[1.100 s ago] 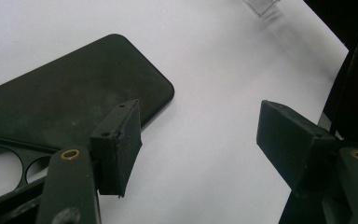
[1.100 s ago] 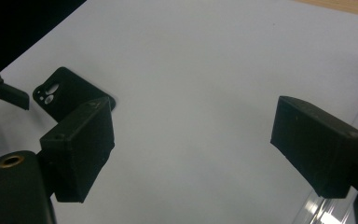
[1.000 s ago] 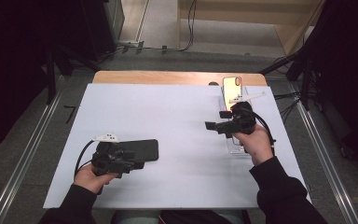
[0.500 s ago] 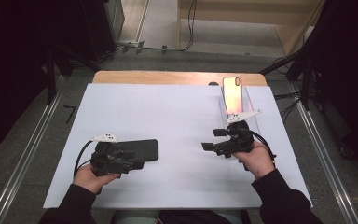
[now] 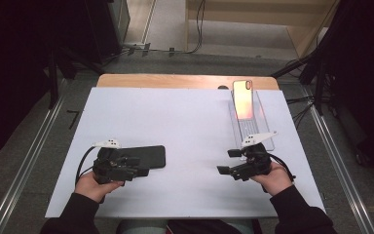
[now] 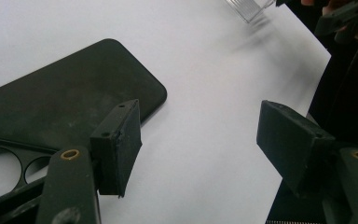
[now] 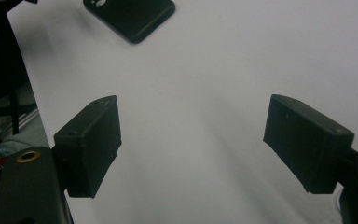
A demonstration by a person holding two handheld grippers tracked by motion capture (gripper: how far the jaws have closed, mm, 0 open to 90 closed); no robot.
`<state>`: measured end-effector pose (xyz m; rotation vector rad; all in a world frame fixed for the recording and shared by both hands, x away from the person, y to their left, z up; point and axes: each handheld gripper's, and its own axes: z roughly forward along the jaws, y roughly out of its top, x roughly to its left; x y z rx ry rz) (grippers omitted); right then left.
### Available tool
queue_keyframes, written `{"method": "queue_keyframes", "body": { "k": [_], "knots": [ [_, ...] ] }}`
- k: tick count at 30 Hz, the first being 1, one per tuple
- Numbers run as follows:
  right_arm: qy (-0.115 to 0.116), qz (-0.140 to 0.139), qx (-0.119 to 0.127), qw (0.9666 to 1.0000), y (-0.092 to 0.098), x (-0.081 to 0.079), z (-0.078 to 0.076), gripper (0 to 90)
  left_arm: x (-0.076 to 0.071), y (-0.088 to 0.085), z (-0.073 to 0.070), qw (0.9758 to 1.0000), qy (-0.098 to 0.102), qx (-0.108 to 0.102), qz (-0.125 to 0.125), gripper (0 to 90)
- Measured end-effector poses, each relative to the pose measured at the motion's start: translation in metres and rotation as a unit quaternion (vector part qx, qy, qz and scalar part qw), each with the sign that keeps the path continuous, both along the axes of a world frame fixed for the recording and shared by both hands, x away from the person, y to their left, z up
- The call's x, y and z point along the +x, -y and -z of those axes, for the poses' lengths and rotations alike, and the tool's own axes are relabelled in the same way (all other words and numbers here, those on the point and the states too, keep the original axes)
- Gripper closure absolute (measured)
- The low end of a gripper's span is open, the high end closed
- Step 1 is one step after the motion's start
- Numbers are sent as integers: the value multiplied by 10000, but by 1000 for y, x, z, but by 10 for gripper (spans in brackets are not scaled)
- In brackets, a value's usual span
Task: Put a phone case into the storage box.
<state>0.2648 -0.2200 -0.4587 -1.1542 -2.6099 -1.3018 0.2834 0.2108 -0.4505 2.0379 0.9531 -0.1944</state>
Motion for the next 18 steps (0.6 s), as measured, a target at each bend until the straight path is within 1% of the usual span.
{"method": "queue_keyframes", "body": {
  "k": [6,9,11,12,13,14,15,18],
  "knots": [
    [-138,-53,-44,9999,3,-5,9,170,-1,1,0,10000,-6,-28,14,308],
    [-150,-81,-58,9998,2,-6,11,171,-1,1,-1,10000,-13,-60,18,308],
    [-153,-80,-60,9998,3,-7,11,171,0,1,-1,10000,-37,-28,-1,308],
    [-131,-93,-46,9999,3,-8,11,171,0,1,-1,9999,-93,-15,-51,308],
    [-142,-80,-35,9999,4,-8,11,170,1,2,-2,9997,-223,-6,-94,308],
    [-160,-70,-33,9998,4,-9,11,170,1,1,-2,9995,-299,6,-127,309],
    [-163,-63,-36,9998,4,-9,11,170,1,1,-3,9993,-336,23,-135,313],
    [-170,-42,-26,9998,6,-10,11,170,0,-2,-4,9993,-290,173,-158,398]
  ]
}}
